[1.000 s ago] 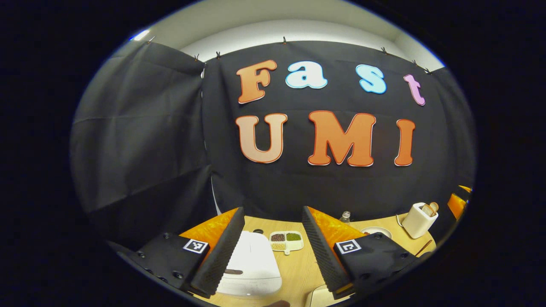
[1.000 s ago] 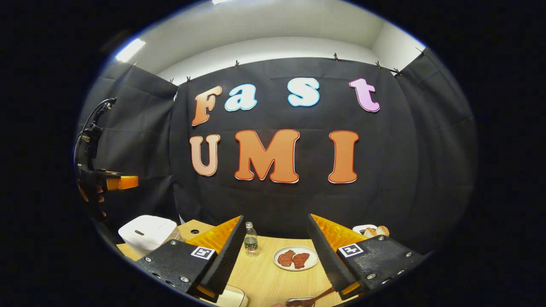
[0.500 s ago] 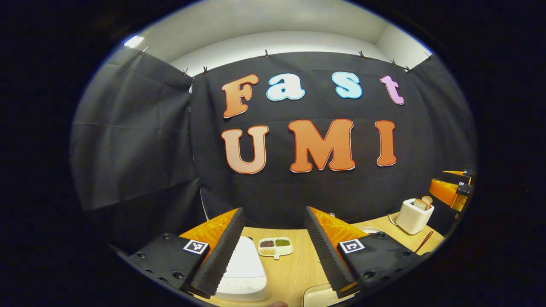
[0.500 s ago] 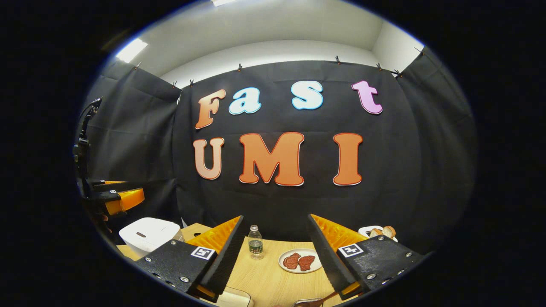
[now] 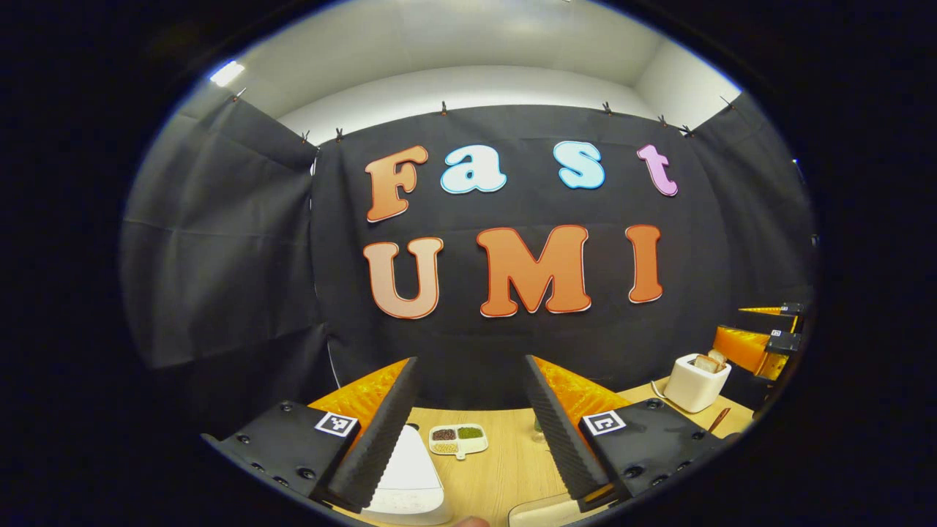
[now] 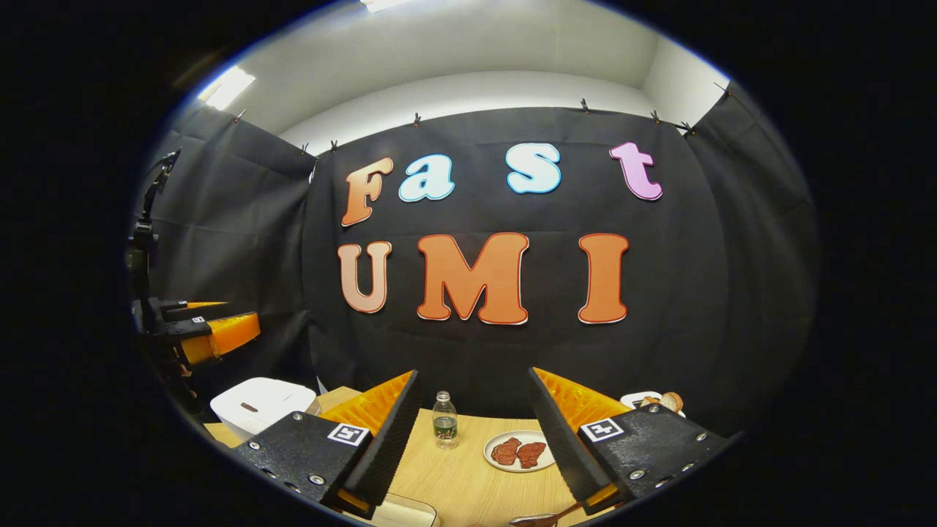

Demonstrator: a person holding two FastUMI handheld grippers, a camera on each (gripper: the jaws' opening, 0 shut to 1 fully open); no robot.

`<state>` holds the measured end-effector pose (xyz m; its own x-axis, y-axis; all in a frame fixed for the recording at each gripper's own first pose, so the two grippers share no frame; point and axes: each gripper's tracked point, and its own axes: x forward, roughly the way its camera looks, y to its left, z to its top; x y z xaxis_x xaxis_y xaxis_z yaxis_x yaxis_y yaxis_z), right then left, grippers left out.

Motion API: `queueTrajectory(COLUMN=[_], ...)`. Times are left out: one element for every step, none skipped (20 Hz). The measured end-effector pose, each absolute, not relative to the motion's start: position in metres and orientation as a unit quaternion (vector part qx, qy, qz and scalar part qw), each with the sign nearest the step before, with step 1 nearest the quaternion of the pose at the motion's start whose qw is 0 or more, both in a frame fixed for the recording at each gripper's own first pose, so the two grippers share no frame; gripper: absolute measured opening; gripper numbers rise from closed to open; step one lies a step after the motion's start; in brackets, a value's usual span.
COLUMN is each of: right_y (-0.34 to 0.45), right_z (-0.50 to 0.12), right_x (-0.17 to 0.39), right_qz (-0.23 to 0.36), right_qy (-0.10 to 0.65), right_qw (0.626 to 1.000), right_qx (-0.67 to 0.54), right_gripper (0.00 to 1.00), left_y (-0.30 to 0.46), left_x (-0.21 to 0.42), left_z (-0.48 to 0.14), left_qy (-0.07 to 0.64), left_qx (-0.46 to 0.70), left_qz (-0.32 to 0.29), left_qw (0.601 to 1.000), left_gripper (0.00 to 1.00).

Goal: Close the left gripper, press the button to open the rice cooker; take a wooden spoon from the chopstick holder with the right hand, scoop a spoonful of rice and pour it into the rice cooker, then put the wooden spoon back into the chopstick holder.

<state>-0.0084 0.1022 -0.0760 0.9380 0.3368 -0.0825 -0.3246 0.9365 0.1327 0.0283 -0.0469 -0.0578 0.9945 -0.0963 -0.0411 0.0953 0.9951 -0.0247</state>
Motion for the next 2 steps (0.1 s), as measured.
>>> queueTrajectory(right_y=[0.1027,0.1042], right_z=[-0.0750,-0.0746], right_x=[-0.0078,-0.0072], right_qz=[0.170,0.170], right_qy=[0.052,0.052], right_qw=[0.982,0.982], right_qx=[0.058,0.057], right_gripper=[0.90,0.90], left_y=[-0.0459,-0.0447], left_x=[0.0299,0.0305], left_z=[-0.0567,-0.0559], left_qy=[0.021,0.021], left_qx=[-0.014,-0.017], left_qz=[-0.049,-0.050], left_qw=[0.998,0.998], left_gripper=[0.95,0.95])
